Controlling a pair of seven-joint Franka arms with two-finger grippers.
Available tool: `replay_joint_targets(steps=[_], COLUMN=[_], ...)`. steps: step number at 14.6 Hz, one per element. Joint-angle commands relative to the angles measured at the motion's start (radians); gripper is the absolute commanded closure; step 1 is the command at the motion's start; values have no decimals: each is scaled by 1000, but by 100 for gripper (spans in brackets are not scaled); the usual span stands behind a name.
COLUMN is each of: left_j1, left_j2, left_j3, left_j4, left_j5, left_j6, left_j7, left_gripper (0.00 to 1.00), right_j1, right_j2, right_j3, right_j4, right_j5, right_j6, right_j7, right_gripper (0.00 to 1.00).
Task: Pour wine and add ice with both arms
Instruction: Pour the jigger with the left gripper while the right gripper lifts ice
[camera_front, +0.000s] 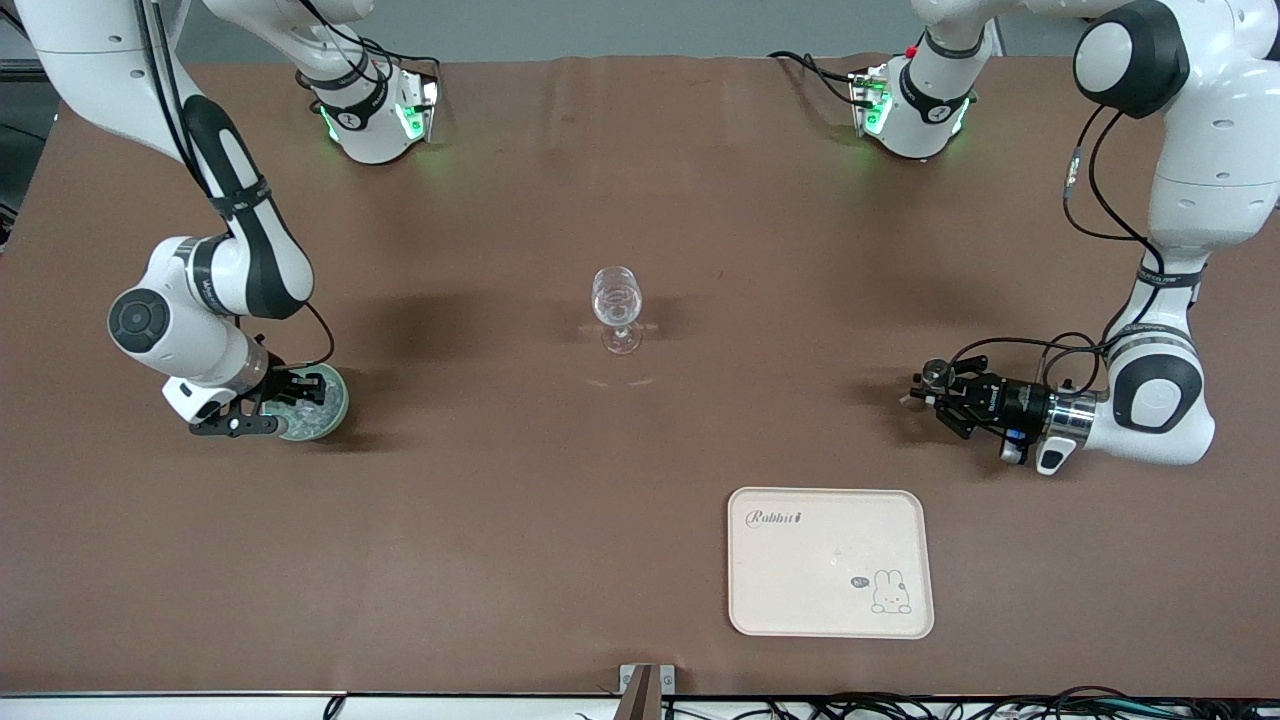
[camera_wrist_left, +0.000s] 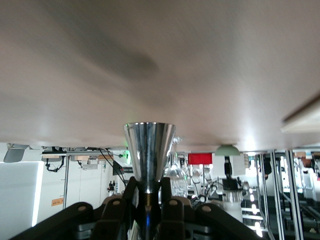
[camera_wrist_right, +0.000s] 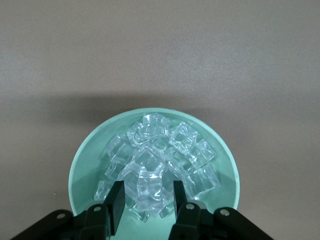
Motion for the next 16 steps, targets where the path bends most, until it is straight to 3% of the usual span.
replay_joint_targets(steps=[1, 4, 8, 11, 14, 16], left_j1=[-12, -53, -176, -265, -346, -400], left_j2=[-45, -118, -209, -247, -263, -281], left_j3=[-38, -77, -78, -77, -78, -83], left_j4=[-7, -8, -19, -22, -20, -22], left_j5=[-53, -54, -54, -54, -55, -57], left_j6=[-14, 0, 55, 95, 118, 155], left_j7=[-49, -121, -244, -295, -370, -425], left_gripper=[99, 99, 99, 99, 99, 99], right_j1=[-8, -10, -11, -13, -13, -14], right_j2=[10, 14, 16, 16, 14, 14], right_j3=[7, 7, 7, 7, 7, 9], right_j4=[2, 1, 4, 7, 11, 37], right_j5=[18, 18, 18, 18, 18, 23], right_j6=[7, 7, 6, -2, -8, -52], right_j7=[-21, -21, -19, -16, -7, -7], right_gripper=[53, 53, 64, 67, 86, 94])
